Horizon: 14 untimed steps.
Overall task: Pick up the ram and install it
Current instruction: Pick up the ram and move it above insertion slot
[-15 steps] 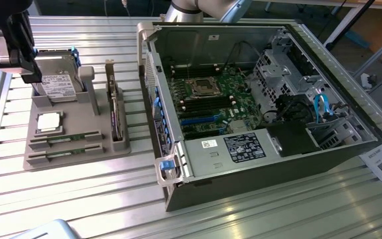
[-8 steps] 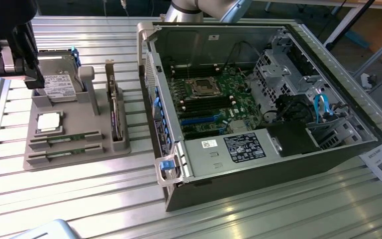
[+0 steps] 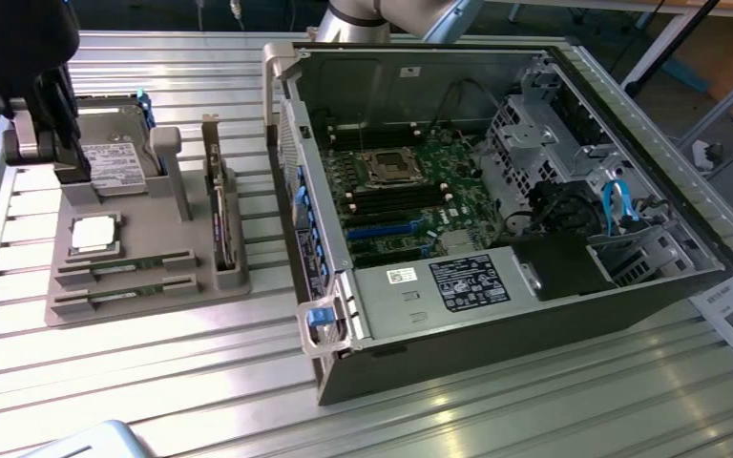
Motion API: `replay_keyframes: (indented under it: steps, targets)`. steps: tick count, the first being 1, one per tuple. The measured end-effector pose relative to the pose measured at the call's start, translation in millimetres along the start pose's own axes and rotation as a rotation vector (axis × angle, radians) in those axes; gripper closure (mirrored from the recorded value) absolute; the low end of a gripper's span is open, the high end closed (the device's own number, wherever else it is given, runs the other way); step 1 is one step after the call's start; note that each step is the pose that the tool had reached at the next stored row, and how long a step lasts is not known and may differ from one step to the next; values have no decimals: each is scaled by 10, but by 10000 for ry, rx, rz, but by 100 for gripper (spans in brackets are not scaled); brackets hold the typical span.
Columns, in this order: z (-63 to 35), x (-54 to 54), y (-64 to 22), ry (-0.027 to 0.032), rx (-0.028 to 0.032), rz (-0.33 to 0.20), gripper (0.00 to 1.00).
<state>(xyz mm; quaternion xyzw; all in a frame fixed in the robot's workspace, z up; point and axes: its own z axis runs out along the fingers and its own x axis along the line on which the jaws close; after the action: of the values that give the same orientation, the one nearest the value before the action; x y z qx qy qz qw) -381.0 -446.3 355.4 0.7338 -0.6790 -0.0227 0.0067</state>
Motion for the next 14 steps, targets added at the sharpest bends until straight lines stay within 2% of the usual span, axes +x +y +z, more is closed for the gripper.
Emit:
replay_keyframes:
  steps: [5,14]
  targets:
    - [2,17,1,-2,4,-2,90]
    - [0,158,13,-1,2,-1,90]
